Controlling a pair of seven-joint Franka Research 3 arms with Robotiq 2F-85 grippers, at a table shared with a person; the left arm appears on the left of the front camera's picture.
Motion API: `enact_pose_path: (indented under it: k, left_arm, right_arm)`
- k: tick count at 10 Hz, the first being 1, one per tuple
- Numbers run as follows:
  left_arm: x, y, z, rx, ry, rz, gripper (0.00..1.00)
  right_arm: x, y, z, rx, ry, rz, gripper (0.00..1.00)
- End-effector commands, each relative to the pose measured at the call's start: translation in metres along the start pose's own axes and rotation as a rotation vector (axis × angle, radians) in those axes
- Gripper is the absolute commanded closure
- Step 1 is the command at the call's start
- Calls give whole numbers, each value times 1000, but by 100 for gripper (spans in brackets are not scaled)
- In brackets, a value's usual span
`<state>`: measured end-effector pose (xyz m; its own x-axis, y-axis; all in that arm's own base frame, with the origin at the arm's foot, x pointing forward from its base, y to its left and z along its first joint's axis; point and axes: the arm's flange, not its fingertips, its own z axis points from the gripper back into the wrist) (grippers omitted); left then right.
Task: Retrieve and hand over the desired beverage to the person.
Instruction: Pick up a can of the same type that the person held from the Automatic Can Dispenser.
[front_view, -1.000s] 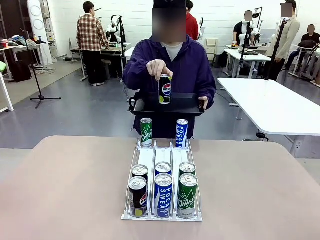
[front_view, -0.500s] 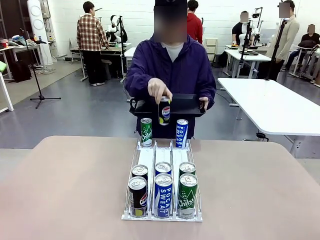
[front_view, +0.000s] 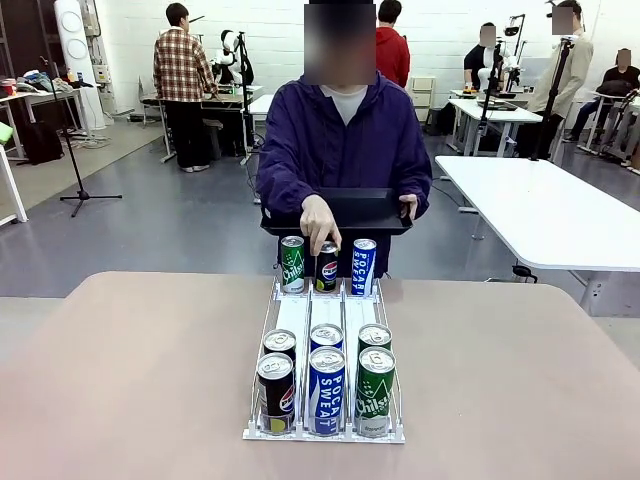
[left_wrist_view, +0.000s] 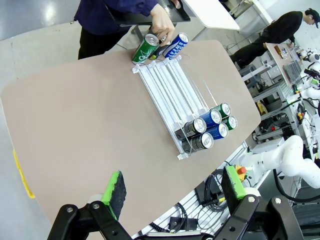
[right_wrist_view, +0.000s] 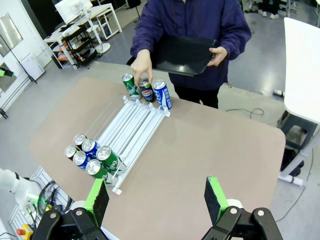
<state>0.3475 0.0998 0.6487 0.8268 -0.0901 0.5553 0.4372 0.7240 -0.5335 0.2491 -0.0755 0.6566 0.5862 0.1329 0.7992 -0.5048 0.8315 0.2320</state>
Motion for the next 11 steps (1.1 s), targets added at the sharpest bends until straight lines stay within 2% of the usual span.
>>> enact_pose_path:
  k: [1, 11]
  left_arm:
    - [2, 0, 3, -14, -1, -12, 0]
    - [2, 0, 3, -14, -1, -12, 0]
  right_arm:
    - [1, 1, -1, 13, -5, 3, 0]
    - [1, 1, -1, 13, -5, 3, 0]
